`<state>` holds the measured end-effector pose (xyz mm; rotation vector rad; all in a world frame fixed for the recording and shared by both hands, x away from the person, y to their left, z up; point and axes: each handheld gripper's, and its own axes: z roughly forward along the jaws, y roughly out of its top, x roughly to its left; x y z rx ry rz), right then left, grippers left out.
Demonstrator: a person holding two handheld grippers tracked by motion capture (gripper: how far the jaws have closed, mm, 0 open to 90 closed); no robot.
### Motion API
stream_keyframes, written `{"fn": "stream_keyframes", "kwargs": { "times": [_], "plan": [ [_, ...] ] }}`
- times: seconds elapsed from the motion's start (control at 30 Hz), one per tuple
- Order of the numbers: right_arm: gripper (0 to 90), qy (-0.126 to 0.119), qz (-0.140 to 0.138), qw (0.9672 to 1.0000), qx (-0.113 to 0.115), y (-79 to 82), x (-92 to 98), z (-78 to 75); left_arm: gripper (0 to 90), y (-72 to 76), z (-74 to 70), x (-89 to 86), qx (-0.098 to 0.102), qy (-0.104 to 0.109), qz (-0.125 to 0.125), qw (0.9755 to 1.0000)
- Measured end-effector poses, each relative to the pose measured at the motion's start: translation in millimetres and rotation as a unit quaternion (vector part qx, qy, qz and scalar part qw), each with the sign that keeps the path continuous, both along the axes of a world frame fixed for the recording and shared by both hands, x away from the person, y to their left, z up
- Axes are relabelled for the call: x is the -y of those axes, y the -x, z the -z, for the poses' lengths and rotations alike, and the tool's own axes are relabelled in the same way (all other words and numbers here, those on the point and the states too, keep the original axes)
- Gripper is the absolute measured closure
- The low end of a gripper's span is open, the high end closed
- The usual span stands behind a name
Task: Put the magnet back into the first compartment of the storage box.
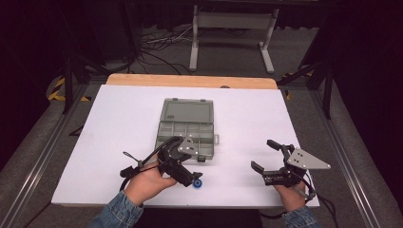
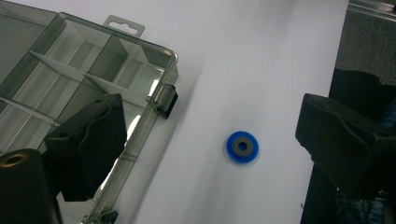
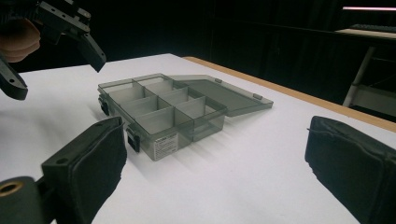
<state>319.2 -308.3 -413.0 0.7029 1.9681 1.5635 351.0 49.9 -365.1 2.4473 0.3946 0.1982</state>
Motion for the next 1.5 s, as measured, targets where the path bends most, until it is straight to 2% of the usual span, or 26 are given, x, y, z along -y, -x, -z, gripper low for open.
{"fn": "stream_keyframes", "kwargs": {
  "times": [0.23, 0.3, 0.33, 0.53, 0.77, 1.1, 1.5],
  "plan": [
    [6.2, 0.000, -0.002, 1.0000, -0.001, 0.0, -0.1, -0.1, 13.7, 1.1, 1.8, 2.4, 0.001, -0.003, 0.005, 1.0000],
    [6.2, 0.000, -0.002, 1.0000, 0.000, 0.1, -0.1, -0.2, 14.8, 1.0, 3.3, 2.4, -0.002, 0.015, 0.017, 0.9997],
    [6.2, 0.000, -0.002, 1.0000, -0.001, 0.4, 0.1, -0.6, 15.1, 0.1, 6.1, 3.6, -0.008, 0.016, 0.021, 0.9996],
    [6.2, -0.001, -0.002, 1.0000, -0.001, 0.6, 0.4, -0.7, 15.2, 0.3, 16.9, 11.2, -0.022, -0.017, 0.034, 0.9990],
    [6.2, 0.000, -0.001, 1.0000, 0.001, 1.0, 0.9, -1.2, 15.7, -1.0, 28.8, 16.6, -0.035, -0.028, 0.039, 0.9982],
    [6.2, -0.001, -0.003, 1.0000, 0.000, 0.7, 1.0, -1.0, 16.3, -1.3, 46.6, 25.5, -0.053, -0.065, 0.049, 0.9952],
    [6.2, 0.000, -0.002, 1.0000, 0.001, 0.7, 1.2, -1.0, 19.1, 0.0, 54.8, 29.5, -0.071, -0.090, 0.060, 0.9915]
  ]
}}
